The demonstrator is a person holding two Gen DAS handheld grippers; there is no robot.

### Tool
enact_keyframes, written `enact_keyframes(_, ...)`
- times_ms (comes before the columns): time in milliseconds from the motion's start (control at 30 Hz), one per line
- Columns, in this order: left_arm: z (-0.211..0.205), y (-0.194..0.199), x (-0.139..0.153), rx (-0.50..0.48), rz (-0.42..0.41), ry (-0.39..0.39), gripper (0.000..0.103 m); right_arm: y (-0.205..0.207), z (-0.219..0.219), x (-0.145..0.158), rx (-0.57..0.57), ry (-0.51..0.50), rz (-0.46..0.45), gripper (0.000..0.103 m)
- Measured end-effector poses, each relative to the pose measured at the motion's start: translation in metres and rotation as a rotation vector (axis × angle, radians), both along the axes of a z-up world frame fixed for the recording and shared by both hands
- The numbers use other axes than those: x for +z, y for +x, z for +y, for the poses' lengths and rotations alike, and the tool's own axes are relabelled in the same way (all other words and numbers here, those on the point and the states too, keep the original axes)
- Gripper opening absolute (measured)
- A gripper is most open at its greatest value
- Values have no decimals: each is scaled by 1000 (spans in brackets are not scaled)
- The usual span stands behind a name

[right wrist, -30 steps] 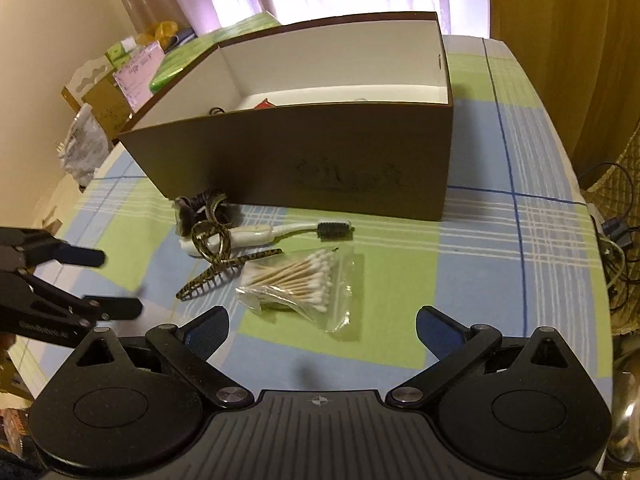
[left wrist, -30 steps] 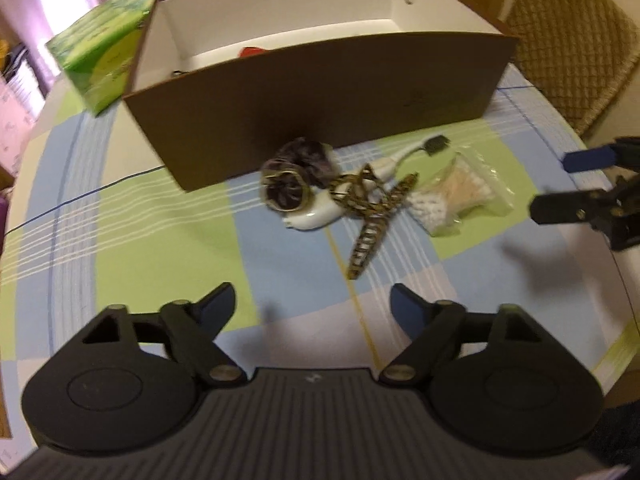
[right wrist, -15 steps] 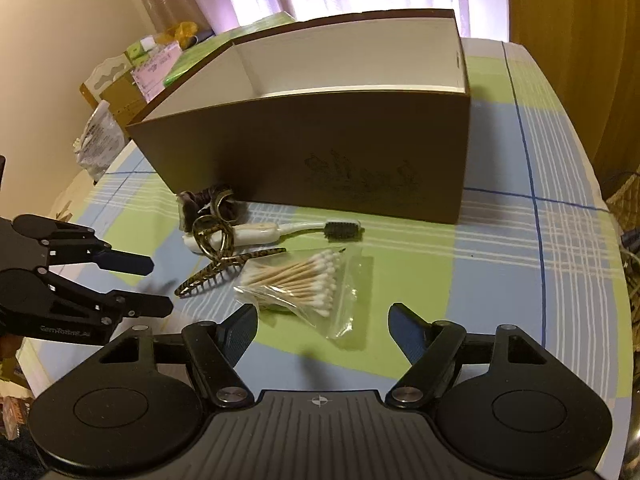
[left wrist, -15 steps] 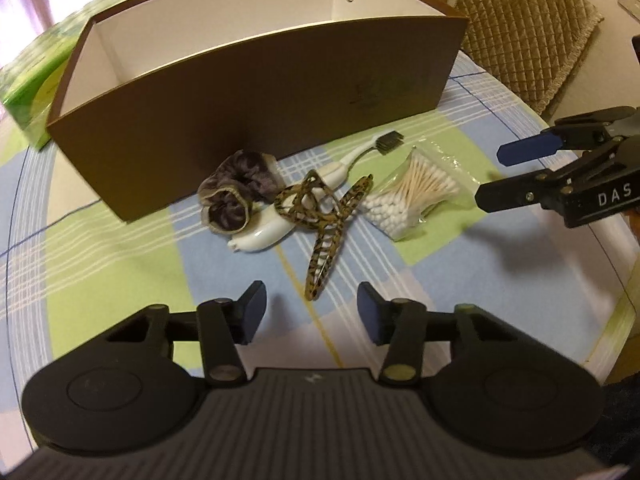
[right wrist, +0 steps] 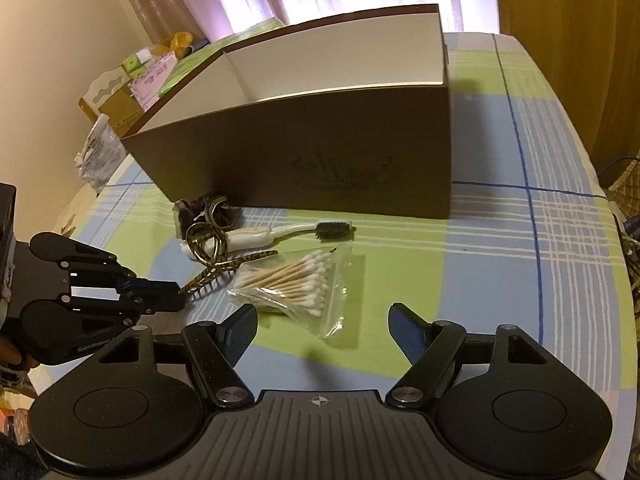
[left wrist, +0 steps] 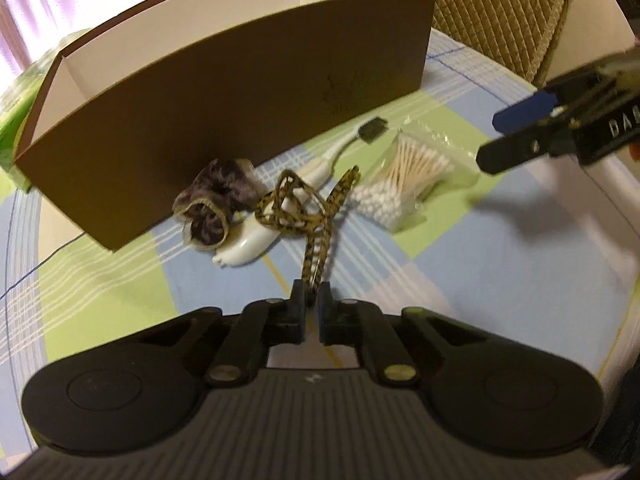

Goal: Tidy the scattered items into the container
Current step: 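Grasp the leopard-print hair clip with the left tool, then lift the hair clip with the left tool while the right tool grasps the cotton swab bag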

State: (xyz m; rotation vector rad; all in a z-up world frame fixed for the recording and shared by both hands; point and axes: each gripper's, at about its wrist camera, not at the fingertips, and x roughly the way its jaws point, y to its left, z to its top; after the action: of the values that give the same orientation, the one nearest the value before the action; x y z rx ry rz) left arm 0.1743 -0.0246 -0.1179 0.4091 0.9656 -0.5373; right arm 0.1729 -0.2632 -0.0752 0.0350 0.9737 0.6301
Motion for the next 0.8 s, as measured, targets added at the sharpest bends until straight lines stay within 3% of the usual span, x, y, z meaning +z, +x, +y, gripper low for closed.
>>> enact_keyframes(233, 36, -19, 3, 53, 43, 24, 0, -2, 11, -2, 53, -7, -10, 79)
enact_keyframes(433, 25, -15, 14, 36, -12, -5, 14, 6, 13, -8, 49, -24, 23, 80)
enact_keyframes(733, -18, 15, -4, -51, -40, -3, 15, 9, -4, -10, -6, -45, 35, 80)
enact_keyframes(800, -21, 17, -4, -66, -50, -2, 5, 9, -9, -10, -17, -39, 35, 80)
